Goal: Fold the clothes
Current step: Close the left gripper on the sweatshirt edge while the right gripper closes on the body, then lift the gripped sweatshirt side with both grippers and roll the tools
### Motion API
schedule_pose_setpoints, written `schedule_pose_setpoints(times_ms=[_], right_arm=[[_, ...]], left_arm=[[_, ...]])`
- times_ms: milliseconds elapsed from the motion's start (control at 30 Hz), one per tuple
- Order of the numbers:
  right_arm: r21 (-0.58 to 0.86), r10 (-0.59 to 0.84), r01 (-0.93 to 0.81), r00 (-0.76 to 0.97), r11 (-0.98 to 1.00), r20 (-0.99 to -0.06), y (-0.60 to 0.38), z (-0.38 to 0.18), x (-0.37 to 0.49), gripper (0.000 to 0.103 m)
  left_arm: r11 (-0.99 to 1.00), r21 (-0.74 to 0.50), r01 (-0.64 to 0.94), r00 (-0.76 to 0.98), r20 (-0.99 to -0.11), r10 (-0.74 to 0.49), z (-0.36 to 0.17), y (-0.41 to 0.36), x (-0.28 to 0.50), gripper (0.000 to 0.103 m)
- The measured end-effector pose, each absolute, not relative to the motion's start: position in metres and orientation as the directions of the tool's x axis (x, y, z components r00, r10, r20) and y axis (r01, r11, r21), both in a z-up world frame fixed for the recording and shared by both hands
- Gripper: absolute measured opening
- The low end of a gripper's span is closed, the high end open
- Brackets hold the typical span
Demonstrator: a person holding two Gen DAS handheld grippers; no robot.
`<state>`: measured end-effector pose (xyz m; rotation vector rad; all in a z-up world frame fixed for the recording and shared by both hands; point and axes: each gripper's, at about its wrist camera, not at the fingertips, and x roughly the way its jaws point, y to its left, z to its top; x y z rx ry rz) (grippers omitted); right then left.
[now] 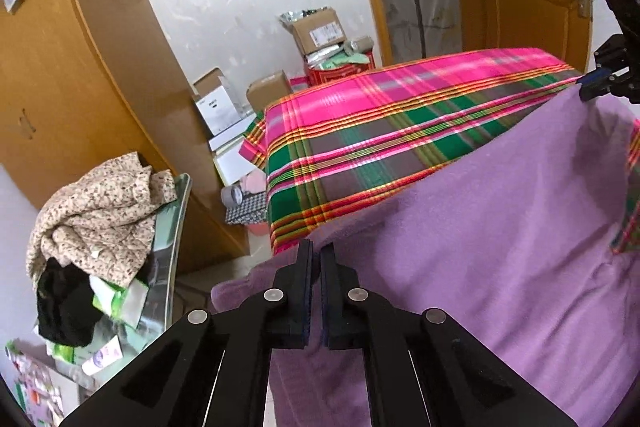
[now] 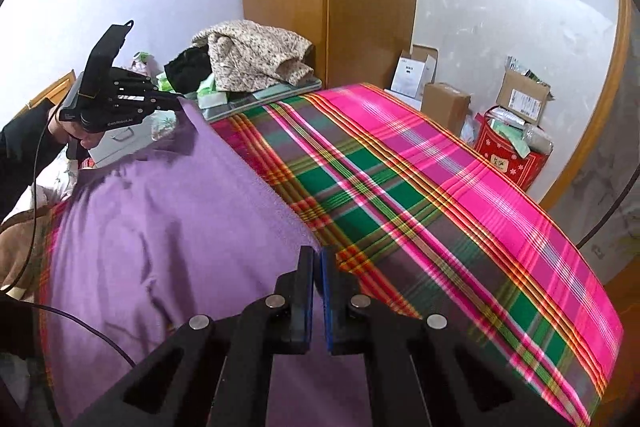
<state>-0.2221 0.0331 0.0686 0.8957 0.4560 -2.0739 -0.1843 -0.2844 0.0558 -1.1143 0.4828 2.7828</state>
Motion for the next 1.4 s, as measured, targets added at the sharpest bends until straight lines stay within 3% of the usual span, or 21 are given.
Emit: schedule_pose_setpoints(times_ms=[433, 733, 967, 1200, 1400], right_arm=[[-0.023, -0.566, 0.814, -0.423, -0.58, -0.708, 0.052, 0.087, -0.104, 0.004], [0.039, -0.56, 0.811, -0.368, -0.584, -0.742, 0.052, 0.058, -0.037, 0.003], [0.126, -0.541, 0.757, -0.329, -0.641, -0.774, 0.058, 0.008, -0.021, 0.003], [0.199, -0.54, 0.668, -0.352, -0.717, -0.764, 0.078, -0.001, -0.01, 0.003], [0.333, -0.589, 0.576, -0.341, -0.747, -0.732, 0.096, -0.008, -0.001, 0.03]], left_arm=[[-0.961, 0.213, -0.178, -0.79, -0.613, 0.01, 0.077, -0.27, -0.072, 0.003], [-0.984, 0.126, -0.127, -0.786, -0.618, 0.023, 0.041, -0.269, 0.006, 0.004], [-0.998, -0.001, -0.057, -0.75, -0.66, 0.043, -0.004, -0.267, 0.037, 0.007], [-0.996, -0.077, 0.043, -0.754, -0.656, 0.019, -0.015, -0.269, 0.058, 0.007], [-0.976, -0.149, 0.158, -0.758, -0.652, -0.023, -0.012, -0.272, 0.071, 0.032]])
